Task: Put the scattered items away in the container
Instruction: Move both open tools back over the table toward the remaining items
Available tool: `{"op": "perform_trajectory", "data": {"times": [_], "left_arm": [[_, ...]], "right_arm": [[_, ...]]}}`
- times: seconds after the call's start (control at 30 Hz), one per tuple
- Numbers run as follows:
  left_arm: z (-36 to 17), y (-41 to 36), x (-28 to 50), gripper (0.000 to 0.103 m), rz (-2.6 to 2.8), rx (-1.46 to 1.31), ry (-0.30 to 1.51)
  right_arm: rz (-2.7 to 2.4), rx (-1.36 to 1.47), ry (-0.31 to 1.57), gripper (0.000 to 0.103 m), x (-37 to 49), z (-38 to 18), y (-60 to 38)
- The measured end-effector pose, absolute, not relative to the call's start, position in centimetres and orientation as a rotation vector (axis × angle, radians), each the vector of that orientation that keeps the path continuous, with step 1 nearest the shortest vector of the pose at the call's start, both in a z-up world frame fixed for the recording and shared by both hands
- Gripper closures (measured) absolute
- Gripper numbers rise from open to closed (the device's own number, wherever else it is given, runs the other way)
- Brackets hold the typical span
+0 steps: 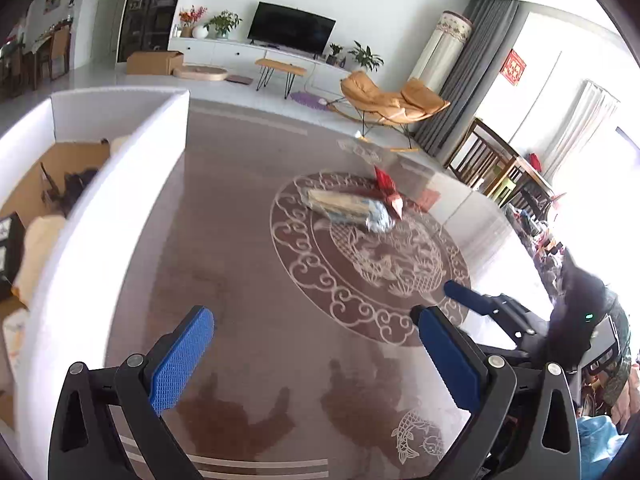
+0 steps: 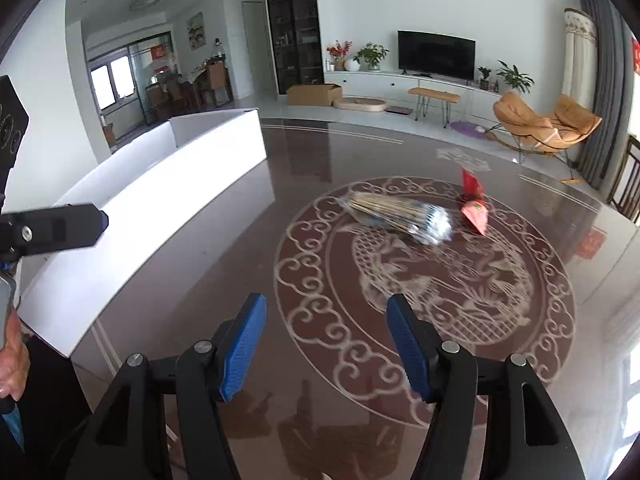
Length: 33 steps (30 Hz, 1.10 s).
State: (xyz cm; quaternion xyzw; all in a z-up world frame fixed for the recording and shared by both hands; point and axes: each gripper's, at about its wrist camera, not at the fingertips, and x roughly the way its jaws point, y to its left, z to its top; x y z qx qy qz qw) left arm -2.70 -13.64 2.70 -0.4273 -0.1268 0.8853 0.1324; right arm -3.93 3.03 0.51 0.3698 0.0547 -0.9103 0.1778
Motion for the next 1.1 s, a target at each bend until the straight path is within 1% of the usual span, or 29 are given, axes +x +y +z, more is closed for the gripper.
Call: {"op": "perform_trajectory", "data": {"times": [0.07, 0.13, 0.2, 0.27, 0.4, 0.47, 0.73, 0.83, 0.9, 1.1], "left_arm": [[-0.4, -11.5, -2.6, 0.0, 2.544, -1.295, -0.36], [-2.4, -10.2, -2.6, 0.0, 2.552, -1.331, -0.305], [-3.5, -9.7, -2.4, 0.0, 2.58, -1.317, -0.229], [-4.1, -9.9, -2.1, 0.0, 2.594, -1.291, -0.207], [-4.5, -11.1, -2.2, 0.0, 2.581, -1.269, -0.324], [-4.5, -11.3, -2.3, 0.0, 2.582, -1.26, -0.342], [-4.6, -10.2, -2.7, 0.0, 2.614, -1.294, -0.251], [-4.6, -10.1, -2.7, 0.0, 2.617, -1.297, -0.242], [-4.7, -10.0, -2.8, 0.0, 2.618, -1.299, -0.237], [-4.9, -9.8, -3.0, 0.0, 2.625, -1.315, -0.199]], "right_arm": [[-2.619, 1.09, 0.177, 0.039, -3.1, -0.2, 5.8], [-2.646, 1.141, 0.163, 0.039, -2.6, -1.2, 7.8], [-2.661, 1.17, 0.141, 0.039, -2.1, -1.9, 9.0], [-2.677, 1.178, 0.138, 0.039, -2.0, -2.4, 9.5], [-2.712, 1.2, 0.081, 0.039, -1.8, -3.5, 9.3], [-2.713, 1.238, 0.044, 0.039, -2.1, -4.0, 9.2], [-2.71, 1.298, -0.034, 0.038, -2.4, -4.4, 10.2], [-2.707, 1.304, -0.018, 0.036, -2.4, -4.4, 10.0], [-2.701, 1.31, 0.002, 0.033, -2.5, -4.4, 9.7], [-2.703, 1.32, 0.034, 0.032, -2.7, -4.7, 9.2]]}}
